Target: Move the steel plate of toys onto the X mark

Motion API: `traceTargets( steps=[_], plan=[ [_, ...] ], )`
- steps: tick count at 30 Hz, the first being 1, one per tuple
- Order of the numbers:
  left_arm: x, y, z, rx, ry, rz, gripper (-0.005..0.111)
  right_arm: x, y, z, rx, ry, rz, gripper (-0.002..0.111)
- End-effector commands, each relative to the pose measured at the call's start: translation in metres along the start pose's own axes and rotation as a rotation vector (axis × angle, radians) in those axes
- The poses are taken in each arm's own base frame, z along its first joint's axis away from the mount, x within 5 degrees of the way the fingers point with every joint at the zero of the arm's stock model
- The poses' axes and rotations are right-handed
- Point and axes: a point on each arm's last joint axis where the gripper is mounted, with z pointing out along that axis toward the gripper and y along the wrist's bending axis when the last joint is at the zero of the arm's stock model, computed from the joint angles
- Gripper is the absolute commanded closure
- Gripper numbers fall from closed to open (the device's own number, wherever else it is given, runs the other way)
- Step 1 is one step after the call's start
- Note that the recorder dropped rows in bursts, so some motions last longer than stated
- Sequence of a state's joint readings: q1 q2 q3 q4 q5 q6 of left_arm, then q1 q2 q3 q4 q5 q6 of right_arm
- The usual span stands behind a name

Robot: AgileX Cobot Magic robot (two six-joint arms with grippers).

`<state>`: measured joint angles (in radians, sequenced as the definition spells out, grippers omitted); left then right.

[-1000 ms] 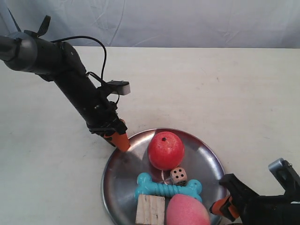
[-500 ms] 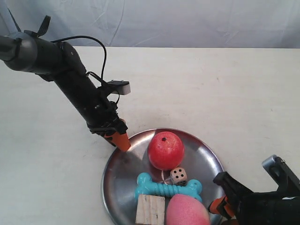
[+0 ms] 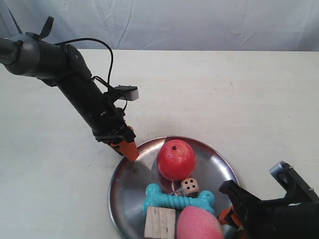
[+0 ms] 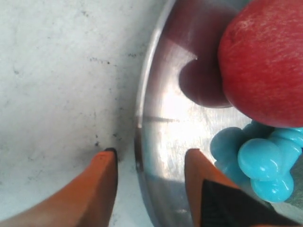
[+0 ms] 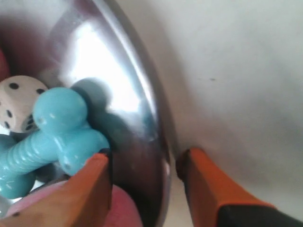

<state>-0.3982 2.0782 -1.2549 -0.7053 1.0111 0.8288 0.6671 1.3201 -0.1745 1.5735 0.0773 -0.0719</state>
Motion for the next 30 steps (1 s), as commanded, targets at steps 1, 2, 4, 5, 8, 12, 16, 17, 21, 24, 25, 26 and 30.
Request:
traceTargets(
  steps=[1, 2, 4, 5, 8, 12, 16, 17, 21, 24, 25, 26, 30],
  plan=[
    [-0.001, -0.001, 0.001, 0.011, 0.000, -0.007, 0.062, -0.001, 0.014, 0.004, -0.013, -0.001, -0.060, 0.062],
    [-0.001, -0.001, 0.001, 0.011, 0.000, -0.007, 0.062, -0.001, 0.015, 0.005, -0.008, -0.001, -0.061, 0.062],
    [0.000, -0.001, 0.003, 0.018, 0.009, -0.010, 0.062, -0.002, 0.015, 0.008, 0.009, -0.005, -0.065, 0.062],
    [0.001, 0.000, 0.005, 0.032, 0.025, -0.015, 0.062, -0.002, 0.014, 0.009, 0.019, -0.004, -0.064, 0.062],
    [0.006, 0.003, 0.014, 0.073, 0.076, -0.032, 0.062, -0.002, 0.012, 0.012, 0.035, -0.003, -0.063, 0.062],
    [0.009, 0.011, 0.028, 0.089, 0.104, -0.062, 0.062, -0.002, 0.012, 0.012, 0.035, -0.003, -0.065, 0.062],
    [0.010, 0.015, 0.035, 0.096, 0.110, -0.078, 0.062, -0.002, 0.012, 0.012, 0.036, -0.009, -0.070, 0.062],
    [0.010, 0.015, 0.035, 0.094, 0.108, -0.078, 0.062, -0.003, 0.012, 0.012, 0.036, -0.015, -0.073, 0.062],
    [0.009, 0.016, 0.035, 0.082, 0.094, -0.096, 0.066, -0.006, 0.012, 0.012, 0.040, -0.044, -0.084, 0.062],
    [0.008, 0.017, 0.035, 0.070, 0.088, -0.147, 0.082, -0.007, 0.012, 0.012, 0.041, -0.056, -0.088, 0.063],
    [0.008, 0.017, 0.035, 0.069, 0.089, -0.166, 0.090, -0.007, 0.012, 0.012, 0.041, -0.059, -0.090, 0.065],
    [0.008, 0.017, 0.035, 0.072, 0.086, -0.174, 0.096, -0.007, 0.012, 0.012, 0.041, -0.059, -0.090, 0.069],
    [0.007, 0.016, 0.035, 0.077, 0.081, -0.199, 0.107, -0.008, 0.012, 0.012, 0.042, -0.064, -0.091, 0.108]
  ],
)
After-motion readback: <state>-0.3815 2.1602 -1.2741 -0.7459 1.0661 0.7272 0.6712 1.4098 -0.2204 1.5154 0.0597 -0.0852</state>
